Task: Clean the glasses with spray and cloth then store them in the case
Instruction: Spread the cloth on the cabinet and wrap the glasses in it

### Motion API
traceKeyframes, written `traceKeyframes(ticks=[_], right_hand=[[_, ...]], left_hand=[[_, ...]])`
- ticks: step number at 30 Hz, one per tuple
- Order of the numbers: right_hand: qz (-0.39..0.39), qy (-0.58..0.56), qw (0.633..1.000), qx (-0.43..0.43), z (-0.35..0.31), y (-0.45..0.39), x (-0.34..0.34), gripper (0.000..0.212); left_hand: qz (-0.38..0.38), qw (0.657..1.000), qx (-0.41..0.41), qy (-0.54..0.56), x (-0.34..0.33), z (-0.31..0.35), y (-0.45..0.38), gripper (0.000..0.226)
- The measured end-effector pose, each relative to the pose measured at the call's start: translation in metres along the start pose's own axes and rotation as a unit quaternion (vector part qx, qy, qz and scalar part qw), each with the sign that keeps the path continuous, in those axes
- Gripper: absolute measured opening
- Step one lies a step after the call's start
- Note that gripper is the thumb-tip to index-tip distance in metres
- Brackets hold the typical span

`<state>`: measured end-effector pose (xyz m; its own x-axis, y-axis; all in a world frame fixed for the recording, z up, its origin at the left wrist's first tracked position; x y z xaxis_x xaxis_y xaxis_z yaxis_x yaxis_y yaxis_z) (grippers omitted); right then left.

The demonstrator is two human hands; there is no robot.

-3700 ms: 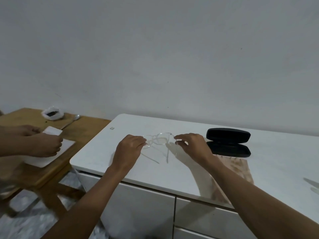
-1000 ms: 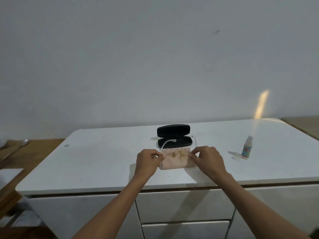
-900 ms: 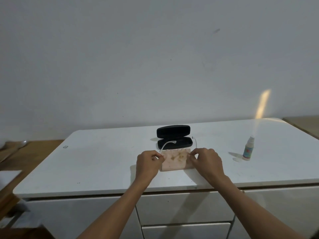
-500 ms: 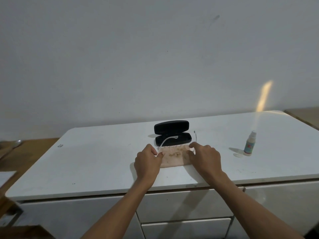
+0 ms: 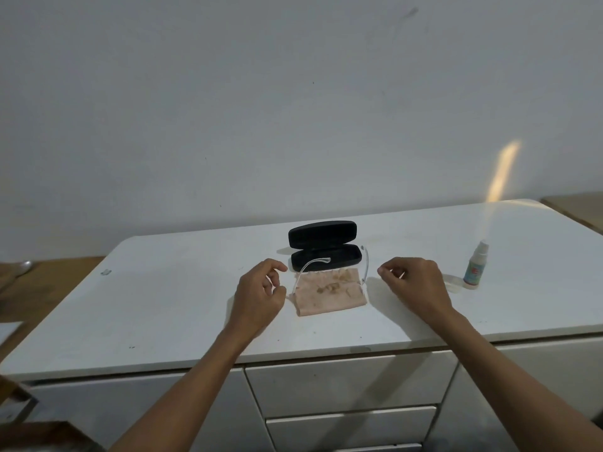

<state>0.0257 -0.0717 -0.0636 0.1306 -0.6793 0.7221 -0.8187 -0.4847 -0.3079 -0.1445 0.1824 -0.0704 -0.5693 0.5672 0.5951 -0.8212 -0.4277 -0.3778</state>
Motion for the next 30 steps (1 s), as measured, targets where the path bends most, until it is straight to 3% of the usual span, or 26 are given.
traceKeyframes(ticks=[2, 6, 8, 16, 21, 25, 30], right_hand=[[-0.051, -0.033, 0.998, -0.004, 0.000, -0.012, -0.004, 0.011], [-0.146, -0.052, 0.988, -0.007, -0.001, -0.035, -0.016, 0.014], [-0.169, -0.042, 0.985, -0.005, -0.004, -0.044, -0.021, 0.005], [-0.234, -0.001, 0.972, 0.000, -0.012, -0.062, -0.032, 0.009], [-0.252, -0.020, 0.967, -0.002, -0.014, -0.063, -0.026, 0.019], [-0.276, -0.122, 0.952, -0.039, -0.018, -0.059, -0.015, 0.029], [-0.309, -0.214, 0.926, -0.038, -0.018, -0.054, -0.004, 0.023]], left_hand=[[-0.015, 0.999, 0.009, -0.029, -0.001, -0.003, -0.010, 0.025], [-0.121, 0.989, 0.052, -0.063, -0.002, -0.006, -0.034, 0.013], [-0.149, 0.985, 0.060, -0.067, -0.004, -0.007, -0.044, 0.010], [-0.170, 0.978, 0.096, -0.072, -0.014, -0.011, -0.056, 0.008], [-0.178, 0.974, 0.138, -0.012, -0.014, -0.008, -0.058, 0.018], [-0.205, 0.954, 0.163, 0.148, -0.007, 0.001, -0.056, 0.009], [-0.228, 0.948, 0.147, 0.167, 0.001, 0.003, -0.050, 0.014]])
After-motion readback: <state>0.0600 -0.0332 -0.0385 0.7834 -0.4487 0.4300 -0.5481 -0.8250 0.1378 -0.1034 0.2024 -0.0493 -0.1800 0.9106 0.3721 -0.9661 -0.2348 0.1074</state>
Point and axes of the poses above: each hand's wrist, its own y-axis away from the middle knuckle, its own x-axis out of the back of the hand, z = x × y, the point moved 2 cm from there along -y, towards the middle knuckle, and after that the axes turned 7 degrees about -z, right-handed, at the moved point
